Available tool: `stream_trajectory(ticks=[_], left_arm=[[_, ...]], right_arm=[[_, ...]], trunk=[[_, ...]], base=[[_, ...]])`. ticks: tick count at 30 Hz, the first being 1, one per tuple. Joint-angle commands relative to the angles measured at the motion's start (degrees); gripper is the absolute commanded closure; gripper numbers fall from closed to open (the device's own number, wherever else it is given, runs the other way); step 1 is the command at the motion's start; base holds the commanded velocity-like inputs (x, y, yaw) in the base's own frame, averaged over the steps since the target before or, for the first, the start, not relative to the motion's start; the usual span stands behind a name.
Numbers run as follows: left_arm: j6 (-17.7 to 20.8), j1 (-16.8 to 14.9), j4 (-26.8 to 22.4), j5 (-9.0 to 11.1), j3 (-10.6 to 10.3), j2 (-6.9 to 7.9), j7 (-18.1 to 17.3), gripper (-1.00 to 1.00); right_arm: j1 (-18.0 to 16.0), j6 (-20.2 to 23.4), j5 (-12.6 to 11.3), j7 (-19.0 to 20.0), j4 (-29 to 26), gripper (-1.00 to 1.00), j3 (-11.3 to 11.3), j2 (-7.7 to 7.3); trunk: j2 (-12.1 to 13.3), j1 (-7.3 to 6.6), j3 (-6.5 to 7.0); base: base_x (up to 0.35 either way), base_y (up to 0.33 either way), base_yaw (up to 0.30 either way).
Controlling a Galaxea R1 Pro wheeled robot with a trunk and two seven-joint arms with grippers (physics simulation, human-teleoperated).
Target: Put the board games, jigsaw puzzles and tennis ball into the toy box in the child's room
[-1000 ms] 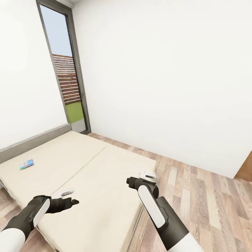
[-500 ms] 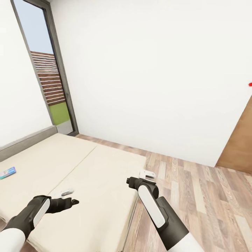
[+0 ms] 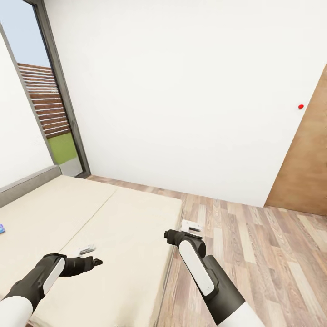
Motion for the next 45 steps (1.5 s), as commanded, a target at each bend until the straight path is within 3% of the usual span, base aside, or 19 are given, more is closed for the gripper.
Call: stream_trajectory(ticks=[1,16,32,45], left_arm=[[0.2,-0.04,-0.05,0.2,-0.17,0.06,-0.02,-1.0],[0.18,-0.04,-0.05,0.2,-0.17,0.06,-0.02,-1.0],[0.25,-0.04,-0.05,0.2,-0.17,0.06,-0.02,-1.0],[0.19,-0.06,-0.05,0.2,-0.17,0.06,-0.02,-1.0]], right_arm=[[-0.08,0.11,-0.45,-0.55,-0.06,-1.0,0.07,0.0],[-0.08,0.11,-0.5,-0.55,-0.06,-1.0,0.07,0.0],[-0.08,0.1,-0.51,-0.55,-0.09,-1.0,0.07,0.0],[-0.08,0.07,-0.43,-0.55,-0.06,-1.0,0.07,0.0]], trunk=[[-0.14,0.04,-0.15],[-0.14,0.04,-0.17],[-0.14,0.04,-0.17],[-0.14,0.04,-0.17]], base=[[-0.034,0.056,-0.029],[-0.008,0.117,-0.047],[0.0,0.112,-0.22],[0.0,0.122,-0.026]])
